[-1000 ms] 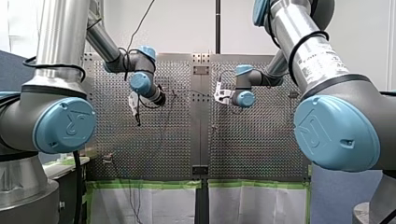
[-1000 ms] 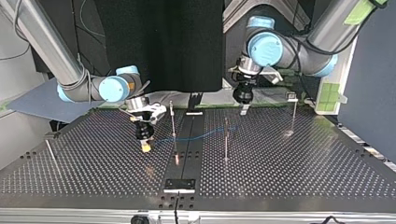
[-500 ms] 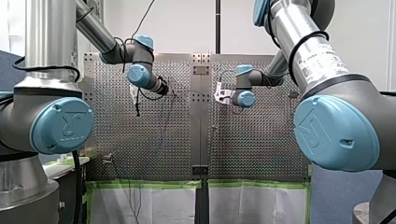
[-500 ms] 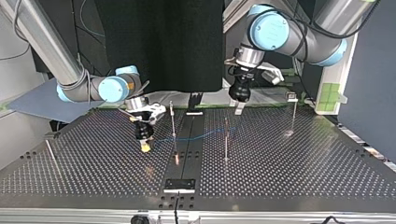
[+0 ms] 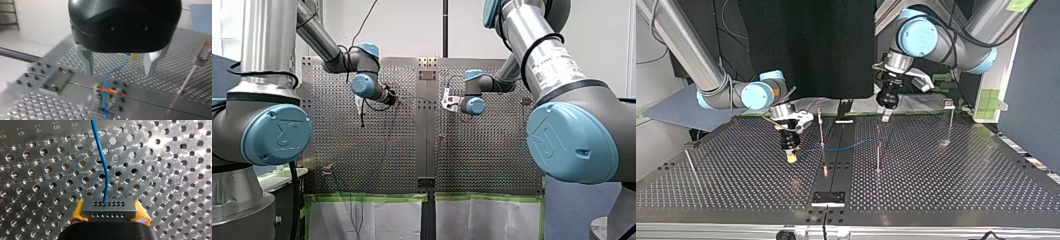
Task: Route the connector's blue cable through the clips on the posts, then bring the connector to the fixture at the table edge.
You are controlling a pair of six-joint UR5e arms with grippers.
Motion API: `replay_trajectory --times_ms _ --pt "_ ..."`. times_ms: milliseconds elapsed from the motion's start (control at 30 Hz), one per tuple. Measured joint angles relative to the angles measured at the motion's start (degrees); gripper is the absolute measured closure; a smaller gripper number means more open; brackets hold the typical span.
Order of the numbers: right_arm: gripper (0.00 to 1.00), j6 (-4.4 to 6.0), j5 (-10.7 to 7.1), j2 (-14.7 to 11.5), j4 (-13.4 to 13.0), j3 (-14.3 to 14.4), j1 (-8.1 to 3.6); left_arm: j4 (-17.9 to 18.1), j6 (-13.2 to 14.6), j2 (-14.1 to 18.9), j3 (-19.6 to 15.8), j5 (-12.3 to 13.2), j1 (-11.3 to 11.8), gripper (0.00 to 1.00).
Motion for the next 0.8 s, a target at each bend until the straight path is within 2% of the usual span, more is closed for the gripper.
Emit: replay_trajectory --times_ms 300,800 --pt "1.0 0.01 0.02 0.0 0.0 0.0 -0.06 -0.27 0.48 -0.59 -0.01 -3.56 -0.06 0.0" --pt "1.0 0.09 0.0 -0.01 0.0 0.0 -0.11 -0.48 0.41 -0.63 -0.01 -3.93 -0.11 0.0"
